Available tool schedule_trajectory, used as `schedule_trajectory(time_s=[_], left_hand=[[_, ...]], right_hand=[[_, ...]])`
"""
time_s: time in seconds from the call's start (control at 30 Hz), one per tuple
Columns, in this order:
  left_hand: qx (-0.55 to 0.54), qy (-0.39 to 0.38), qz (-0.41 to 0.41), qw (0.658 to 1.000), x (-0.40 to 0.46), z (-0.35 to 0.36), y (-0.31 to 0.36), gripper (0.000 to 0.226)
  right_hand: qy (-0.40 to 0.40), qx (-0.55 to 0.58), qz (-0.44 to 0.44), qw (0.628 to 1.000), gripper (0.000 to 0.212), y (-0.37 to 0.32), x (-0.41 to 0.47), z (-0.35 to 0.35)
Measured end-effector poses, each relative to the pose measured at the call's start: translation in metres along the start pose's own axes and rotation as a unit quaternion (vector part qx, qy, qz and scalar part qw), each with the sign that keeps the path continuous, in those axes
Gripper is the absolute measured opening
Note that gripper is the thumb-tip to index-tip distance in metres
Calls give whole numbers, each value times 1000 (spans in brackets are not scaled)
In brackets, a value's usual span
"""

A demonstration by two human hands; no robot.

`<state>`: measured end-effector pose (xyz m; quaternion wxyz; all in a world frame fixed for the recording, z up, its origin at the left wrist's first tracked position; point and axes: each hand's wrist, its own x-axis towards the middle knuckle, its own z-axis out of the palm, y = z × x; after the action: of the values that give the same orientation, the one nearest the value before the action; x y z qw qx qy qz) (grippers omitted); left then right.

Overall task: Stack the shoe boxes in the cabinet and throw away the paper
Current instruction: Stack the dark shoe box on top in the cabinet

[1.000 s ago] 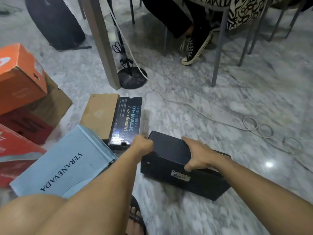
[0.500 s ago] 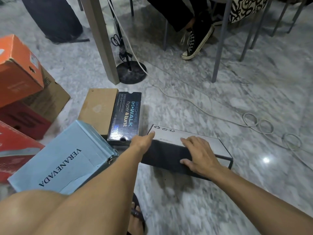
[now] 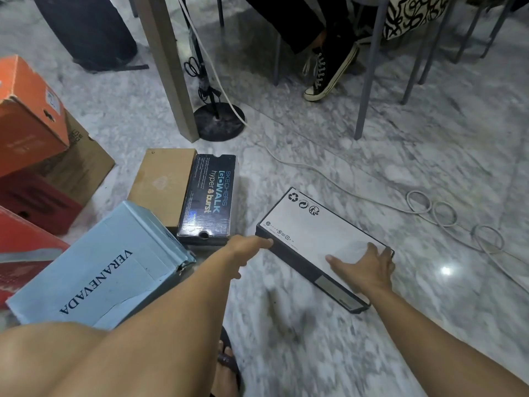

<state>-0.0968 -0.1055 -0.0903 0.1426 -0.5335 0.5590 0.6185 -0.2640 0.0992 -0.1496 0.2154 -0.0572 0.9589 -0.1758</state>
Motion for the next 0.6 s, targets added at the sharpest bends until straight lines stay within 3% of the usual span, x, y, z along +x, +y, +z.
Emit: schedule_trajectory(time_s=[0.1, 0.2, 0.27, 0.4, 0.53, 0.6], left_hand=[[-17, 20, 14, 1000, 4, -1, 5, 66], [-28, 38, 29, 998, 11, -4, 10, 64], [-42, 47, 33, 997, 14, -4, 11, 68], [-63, 59, 35, 996, 20, -7, 11, 67], [-131, 47, 19, 990, 24, -12, 10, 112], [-161, 77, 8, 984, 17, -14, 10, 99]], right_hand=[[15, 8, 56, 998, 120, -4, 22, -6], [-90, -47, 68, 993, 136, -4, 48, -15], [-115, -76, 53, 989, 138, -4, 53, -14], [-50, -36, -34, 997, 124, -14, 36, -10], [63, -18, -201, 977, 105, -13, -1, 1], [104, 82, -250, 959, 79, -1, -14, 8]])
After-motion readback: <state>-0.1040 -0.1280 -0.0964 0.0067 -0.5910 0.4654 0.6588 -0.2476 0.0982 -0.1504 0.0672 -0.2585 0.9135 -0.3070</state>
